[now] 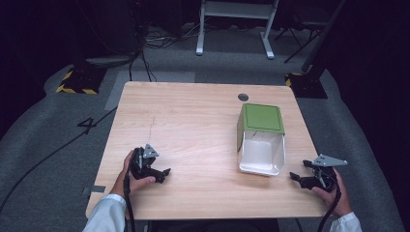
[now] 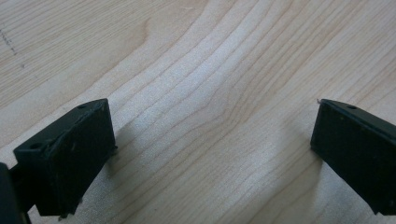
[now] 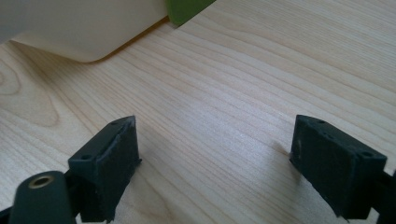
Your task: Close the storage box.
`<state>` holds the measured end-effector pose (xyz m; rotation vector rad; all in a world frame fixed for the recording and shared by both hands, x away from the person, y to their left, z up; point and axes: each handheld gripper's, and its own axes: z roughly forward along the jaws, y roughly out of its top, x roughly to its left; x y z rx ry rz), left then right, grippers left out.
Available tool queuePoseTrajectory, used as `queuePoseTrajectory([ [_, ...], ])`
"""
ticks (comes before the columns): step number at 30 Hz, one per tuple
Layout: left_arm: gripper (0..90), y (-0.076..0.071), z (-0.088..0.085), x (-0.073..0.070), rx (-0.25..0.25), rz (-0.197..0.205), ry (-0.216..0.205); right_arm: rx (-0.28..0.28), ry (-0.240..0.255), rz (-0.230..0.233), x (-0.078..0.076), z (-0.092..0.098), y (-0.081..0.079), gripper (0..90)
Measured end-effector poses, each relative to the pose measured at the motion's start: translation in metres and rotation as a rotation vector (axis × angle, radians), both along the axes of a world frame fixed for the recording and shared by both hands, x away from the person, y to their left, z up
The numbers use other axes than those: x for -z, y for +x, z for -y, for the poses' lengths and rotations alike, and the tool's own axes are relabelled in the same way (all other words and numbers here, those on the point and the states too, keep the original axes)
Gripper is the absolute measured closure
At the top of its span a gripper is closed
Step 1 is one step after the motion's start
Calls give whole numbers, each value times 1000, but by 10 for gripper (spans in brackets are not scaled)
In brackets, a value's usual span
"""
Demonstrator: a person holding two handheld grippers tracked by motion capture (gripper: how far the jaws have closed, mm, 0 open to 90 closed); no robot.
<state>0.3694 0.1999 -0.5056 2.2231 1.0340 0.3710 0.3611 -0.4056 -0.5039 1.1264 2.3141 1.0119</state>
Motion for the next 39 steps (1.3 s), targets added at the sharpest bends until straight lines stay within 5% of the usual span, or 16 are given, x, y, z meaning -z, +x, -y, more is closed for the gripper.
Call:
queuePoseTrajectory([
  [7, 0, 0, 0, 0, -1, 0, -1, -8, 0, 9, -1, 2, 0, 191],
  [14, 0, 0, 0, 0, -1, 0, -1, -31, 90, 21, -9, 12, 0, 212],
  [22, 2, -1, 0, 0, -7, 3, 2, -136, 126, 99, -66, -3, -7, 248],
  [39, 2, -1, 0, 0, -7, 3, 2, -303, 109, 176, -123, -56, -13, 264],
])
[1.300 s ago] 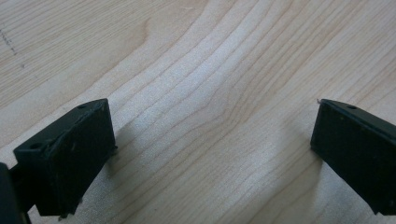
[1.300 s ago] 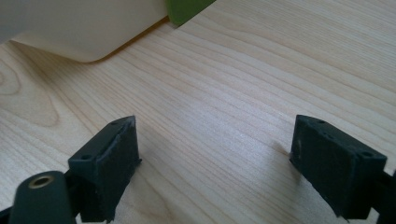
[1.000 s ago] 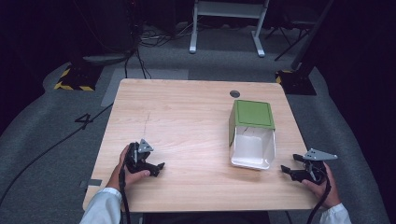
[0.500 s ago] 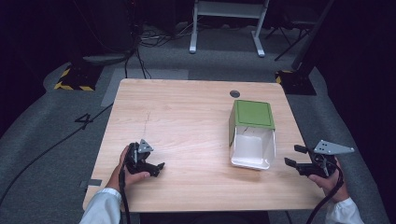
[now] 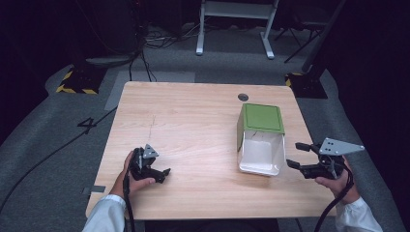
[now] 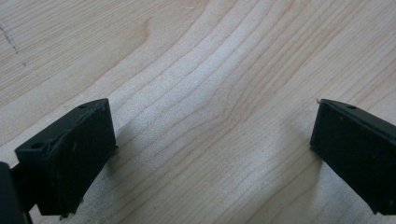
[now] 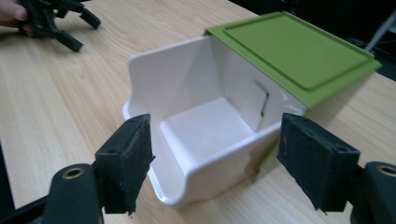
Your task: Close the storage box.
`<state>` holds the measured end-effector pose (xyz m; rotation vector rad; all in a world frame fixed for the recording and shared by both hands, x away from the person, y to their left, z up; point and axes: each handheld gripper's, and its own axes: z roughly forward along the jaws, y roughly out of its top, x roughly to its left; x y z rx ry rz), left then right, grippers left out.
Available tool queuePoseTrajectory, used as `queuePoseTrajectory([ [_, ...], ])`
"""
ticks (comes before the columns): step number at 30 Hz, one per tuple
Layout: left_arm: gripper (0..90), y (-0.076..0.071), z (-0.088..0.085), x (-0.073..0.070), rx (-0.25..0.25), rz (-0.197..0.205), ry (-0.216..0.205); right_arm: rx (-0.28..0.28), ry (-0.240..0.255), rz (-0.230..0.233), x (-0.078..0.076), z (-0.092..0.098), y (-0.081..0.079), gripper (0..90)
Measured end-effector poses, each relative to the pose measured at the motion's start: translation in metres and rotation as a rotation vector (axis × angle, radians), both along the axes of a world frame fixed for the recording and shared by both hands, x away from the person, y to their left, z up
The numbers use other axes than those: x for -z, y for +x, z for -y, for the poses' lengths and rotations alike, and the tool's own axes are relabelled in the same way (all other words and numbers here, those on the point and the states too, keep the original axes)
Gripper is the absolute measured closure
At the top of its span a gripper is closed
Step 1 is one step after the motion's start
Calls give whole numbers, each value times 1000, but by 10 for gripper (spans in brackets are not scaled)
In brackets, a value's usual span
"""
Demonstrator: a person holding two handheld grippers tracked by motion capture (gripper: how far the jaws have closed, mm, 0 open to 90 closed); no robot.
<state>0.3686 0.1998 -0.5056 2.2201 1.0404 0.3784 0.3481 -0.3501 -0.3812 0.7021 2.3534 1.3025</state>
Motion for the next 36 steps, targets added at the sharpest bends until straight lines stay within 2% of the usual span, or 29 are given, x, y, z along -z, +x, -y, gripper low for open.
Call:
queuePoseTrajectory([
  [4, 2, 0, 0, 0, 0, 0, 0, -30, -12, -6, -3, -13, 1, 273],
  [7, 2, 0, 0, 0, 0, 0, 0, -74, -48, -8, -3, -33, 2, 283],
  [11, 2, 0, 0, 0, 1, 1, 2, -105, -69, -16, 0, -46, 2, 294],
  [14, 2, 0, 0, 0, 1, 1, 2, -138, -92, -42, 8, -60, 3, 311],
  [19, 2, 0, 0, 0, 0, 0, 0, -160, -112, -66, 20, -68, 4, 348],
  [23, 2, 0, 0, 0, 0, 0, 0, -190, -170, -89, 38, -80, 5, 395],
  [29, 2, 0, 0, 0, 1, 1, 1, -203, -214, -120, 55, -88, 10, 438],
  [30, 2, 0, 0, 0, 0, 0, 0, -198, -234, -133, 62, -89, 12, 458],
  [33, 2, 0, 0, 0, 0, 0, 0, -187, -265, -145, 71, -90, 16, 515],
  [36, 2, 0, 0, 0, 1, 1, 1, -167, -295, -125, 74, -90, 18, 545],
])
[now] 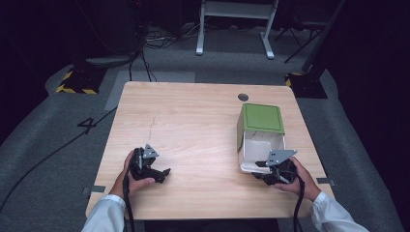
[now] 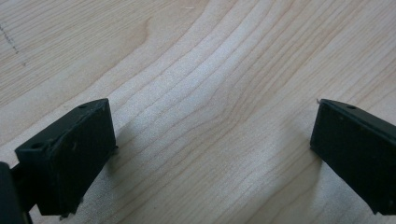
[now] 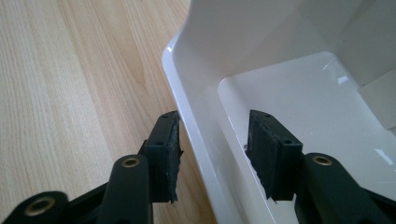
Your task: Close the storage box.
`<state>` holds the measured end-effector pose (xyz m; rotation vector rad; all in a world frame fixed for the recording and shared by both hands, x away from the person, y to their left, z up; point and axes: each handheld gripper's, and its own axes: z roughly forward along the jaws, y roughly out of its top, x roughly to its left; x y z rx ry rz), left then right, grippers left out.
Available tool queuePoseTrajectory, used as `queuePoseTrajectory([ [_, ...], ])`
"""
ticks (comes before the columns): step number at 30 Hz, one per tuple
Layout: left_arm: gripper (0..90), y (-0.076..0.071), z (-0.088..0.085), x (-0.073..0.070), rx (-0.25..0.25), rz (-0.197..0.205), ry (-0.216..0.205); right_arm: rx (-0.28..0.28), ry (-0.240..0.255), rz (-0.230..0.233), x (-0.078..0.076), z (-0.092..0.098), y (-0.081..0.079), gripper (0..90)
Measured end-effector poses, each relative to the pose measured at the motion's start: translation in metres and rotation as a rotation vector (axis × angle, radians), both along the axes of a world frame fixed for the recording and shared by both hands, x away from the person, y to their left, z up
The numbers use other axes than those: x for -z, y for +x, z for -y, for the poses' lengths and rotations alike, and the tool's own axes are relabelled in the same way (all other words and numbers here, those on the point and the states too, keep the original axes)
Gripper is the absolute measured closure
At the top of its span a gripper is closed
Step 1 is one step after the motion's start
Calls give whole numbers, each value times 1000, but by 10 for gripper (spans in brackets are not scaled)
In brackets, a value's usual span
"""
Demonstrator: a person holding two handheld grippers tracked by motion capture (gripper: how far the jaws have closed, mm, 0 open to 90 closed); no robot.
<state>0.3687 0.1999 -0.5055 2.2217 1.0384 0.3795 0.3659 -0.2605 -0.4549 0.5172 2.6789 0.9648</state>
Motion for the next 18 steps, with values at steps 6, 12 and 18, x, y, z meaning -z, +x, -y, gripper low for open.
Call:
queuePoseTrajectory([
  [6, 3, 0, 0, 0, 0, 0, 0, -5, -36, 7, 0, -1, 4, 556],
  [12, 2, 0, 0, 0, -1, -1, -1, 25, -90, 38, -4, -3, 14, 546],
  [18, 2, 0, 0, 0, 0, 0, -1, 30, -122, 43, -3, -5, 22, 599],
])
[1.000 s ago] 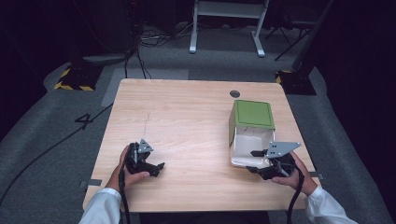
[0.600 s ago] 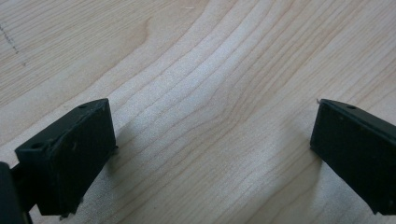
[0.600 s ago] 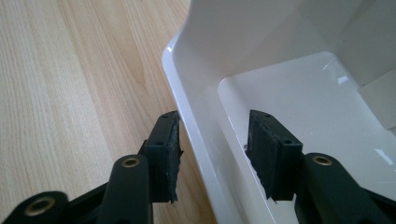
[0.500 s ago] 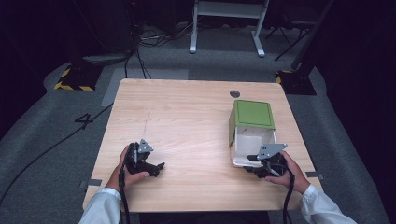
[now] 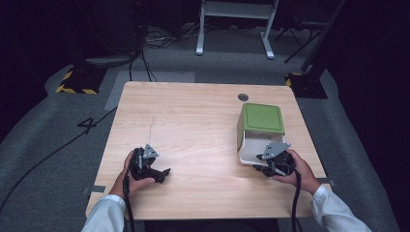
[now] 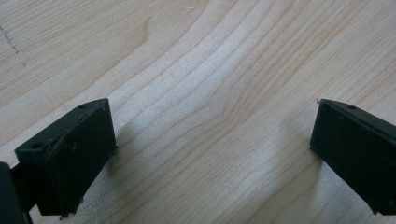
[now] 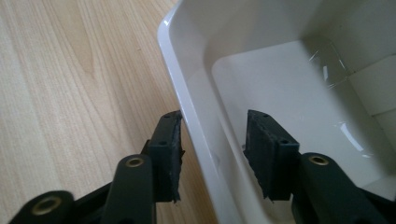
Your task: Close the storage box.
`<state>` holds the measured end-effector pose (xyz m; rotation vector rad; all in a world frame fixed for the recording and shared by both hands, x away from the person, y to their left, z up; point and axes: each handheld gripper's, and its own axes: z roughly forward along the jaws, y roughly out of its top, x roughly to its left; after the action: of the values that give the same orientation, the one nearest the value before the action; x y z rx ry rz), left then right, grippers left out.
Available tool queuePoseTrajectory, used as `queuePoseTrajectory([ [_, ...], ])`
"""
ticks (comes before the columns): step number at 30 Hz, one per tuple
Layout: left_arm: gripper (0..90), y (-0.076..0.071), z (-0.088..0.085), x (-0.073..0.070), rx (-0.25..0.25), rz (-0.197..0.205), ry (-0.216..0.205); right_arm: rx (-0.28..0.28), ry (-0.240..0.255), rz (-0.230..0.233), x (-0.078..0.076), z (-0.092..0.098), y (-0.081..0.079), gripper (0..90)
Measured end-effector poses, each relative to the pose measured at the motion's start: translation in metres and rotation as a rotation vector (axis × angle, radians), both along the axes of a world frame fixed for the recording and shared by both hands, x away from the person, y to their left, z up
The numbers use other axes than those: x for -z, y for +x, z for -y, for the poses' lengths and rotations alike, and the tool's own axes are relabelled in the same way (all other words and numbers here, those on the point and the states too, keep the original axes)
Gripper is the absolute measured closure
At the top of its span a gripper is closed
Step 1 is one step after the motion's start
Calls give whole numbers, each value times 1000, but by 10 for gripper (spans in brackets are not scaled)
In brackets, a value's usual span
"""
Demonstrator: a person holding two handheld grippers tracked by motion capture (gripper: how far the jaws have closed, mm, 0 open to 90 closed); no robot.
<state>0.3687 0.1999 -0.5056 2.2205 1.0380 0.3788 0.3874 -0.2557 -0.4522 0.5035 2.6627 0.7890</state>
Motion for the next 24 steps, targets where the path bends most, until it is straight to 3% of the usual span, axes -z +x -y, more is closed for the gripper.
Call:
queuePoseTrajectory([
  [3, 2, 0, 0, 0, 0, 1, 2, 2, 1, 19, 0, 2, 3, 660],
  [16, 3, 0, 0, 0, 1, 1, 2, 59, 23, 58, -8, 4, 25, 675],
  [24, 3, 0, 0, 0, 1, 1, 3, 99, 28, 44, -7, 6, 39, 664],
])
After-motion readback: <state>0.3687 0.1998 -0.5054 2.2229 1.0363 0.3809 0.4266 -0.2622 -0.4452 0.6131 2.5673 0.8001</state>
